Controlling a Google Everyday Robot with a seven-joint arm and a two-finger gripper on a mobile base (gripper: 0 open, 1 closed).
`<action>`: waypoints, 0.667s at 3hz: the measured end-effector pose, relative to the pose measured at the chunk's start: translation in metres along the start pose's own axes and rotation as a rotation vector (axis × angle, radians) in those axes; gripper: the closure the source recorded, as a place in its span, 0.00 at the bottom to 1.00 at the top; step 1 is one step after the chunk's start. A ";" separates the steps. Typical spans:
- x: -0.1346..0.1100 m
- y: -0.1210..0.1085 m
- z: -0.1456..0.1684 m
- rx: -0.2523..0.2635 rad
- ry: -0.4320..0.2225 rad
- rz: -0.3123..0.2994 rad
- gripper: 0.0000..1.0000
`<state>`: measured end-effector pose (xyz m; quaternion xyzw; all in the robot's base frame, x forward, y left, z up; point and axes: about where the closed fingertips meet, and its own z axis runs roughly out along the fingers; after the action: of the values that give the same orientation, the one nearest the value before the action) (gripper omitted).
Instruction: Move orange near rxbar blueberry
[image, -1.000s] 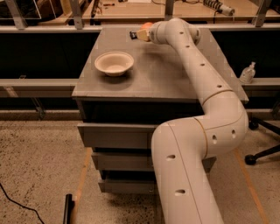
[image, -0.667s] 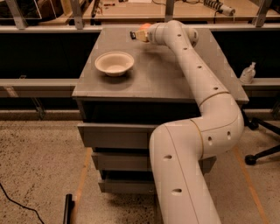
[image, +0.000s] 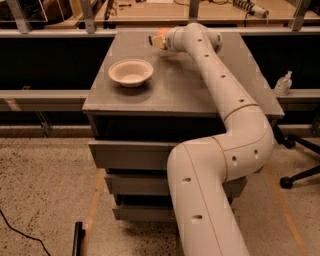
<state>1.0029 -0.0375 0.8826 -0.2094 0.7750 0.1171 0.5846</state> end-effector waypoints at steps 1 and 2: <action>0.005 0.002 0.003 0.000 0.013 -0.004 0.39; 0.008 0.002 0.003 -0.001 0.020 -0.003 0.17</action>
Offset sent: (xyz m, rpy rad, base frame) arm 0.0844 -0.0189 0.0207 -0.0142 0.0231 0.0025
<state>1.0031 -0.0357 0.8742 -0.2122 0.7804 0.1146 0.5769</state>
